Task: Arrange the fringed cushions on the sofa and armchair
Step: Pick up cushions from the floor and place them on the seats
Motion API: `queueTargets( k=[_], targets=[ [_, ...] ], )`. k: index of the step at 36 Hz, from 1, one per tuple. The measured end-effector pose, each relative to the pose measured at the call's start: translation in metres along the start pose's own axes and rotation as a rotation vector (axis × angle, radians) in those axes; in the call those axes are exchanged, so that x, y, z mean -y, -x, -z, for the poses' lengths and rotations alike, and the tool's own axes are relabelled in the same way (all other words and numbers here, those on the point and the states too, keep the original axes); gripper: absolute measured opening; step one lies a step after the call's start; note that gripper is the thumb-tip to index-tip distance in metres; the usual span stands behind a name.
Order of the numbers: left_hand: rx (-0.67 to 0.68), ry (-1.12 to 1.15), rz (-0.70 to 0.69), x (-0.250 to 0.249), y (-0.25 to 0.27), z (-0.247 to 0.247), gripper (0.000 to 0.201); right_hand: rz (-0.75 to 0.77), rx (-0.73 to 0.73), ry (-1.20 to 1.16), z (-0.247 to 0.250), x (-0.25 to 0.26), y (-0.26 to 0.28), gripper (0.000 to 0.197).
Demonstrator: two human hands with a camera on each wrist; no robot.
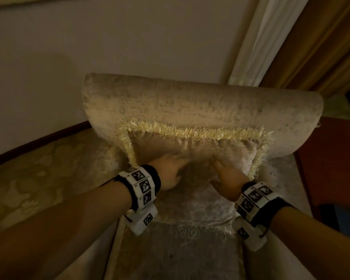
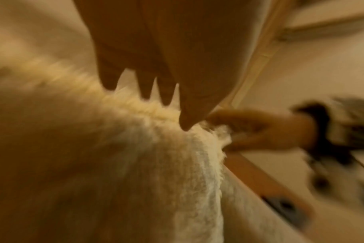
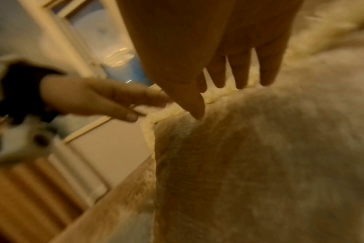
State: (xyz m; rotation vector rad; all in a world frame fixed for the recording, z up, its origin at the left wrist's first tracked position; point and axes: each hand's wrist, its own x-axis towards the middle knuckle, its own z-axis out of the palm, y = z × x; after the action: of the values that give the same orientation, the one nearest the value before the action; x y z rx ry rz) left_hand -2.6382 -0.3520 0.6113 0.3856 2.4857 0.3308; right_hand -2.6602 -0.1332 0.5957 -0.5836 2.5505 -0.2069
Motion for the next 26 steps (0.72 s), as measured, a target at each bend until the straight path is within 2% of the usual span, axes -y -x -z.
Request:
queueTargets(
  k=[4, 7, 10, 13, 15, 17, 21, 26],
  targets=[
    [-0.200, -0.365, -0.163, -0.008, -0.001, 0.015, 0.075, 0.331, -0.251, 0.287, 0.014, 0.002, -0.007, 0.074],
    [-0.322, -0.561, -0.242, 0.001, -0.007, 0.015, 0.081, 0.387, -0.385, 0.404, 0.011, -0.004, -0.015, 0.078],
    [-0.334, -0.599, -0.220, 0.021, -0.018, 0.002, 0.095, 0.417, -0.438, 0.492, 0.000, -0.016, -0.024, 0.072],
    [-0.133, -0.575, -0.107, 0.046, -0.028, -0.018, 0.088, 0.359, -0.267, 0.544, -0.020, -0.042, -0.038, 0.070],
    [0.023, -0.532, -0.003, 0.065, -0.032, -0.033, 0.082, 0.239, -0.089, 0.536, -0.032, -0.060, -0.044, 0.082],
    [0.135, -0.508, 0.081, 0.079, -0.039, -0.046, 0.086, 0.177, -0.014, 0.507, -0.045, -0.073, -0.051, 0.090],
    [0.181, -0.450, 0.145, 0.075, -0.054, -0.051, 0.087, 0.122, 0.001, 0.478, -0.049, -0.065, -0.059, 0.078],
    [0.190, -0.454, 0.148, 0.072, -0.051, -0.045, 0.087, 0.096, 0.065, 0.476, -0.040, -0.059, -0.054, 0.082]
  ],
)
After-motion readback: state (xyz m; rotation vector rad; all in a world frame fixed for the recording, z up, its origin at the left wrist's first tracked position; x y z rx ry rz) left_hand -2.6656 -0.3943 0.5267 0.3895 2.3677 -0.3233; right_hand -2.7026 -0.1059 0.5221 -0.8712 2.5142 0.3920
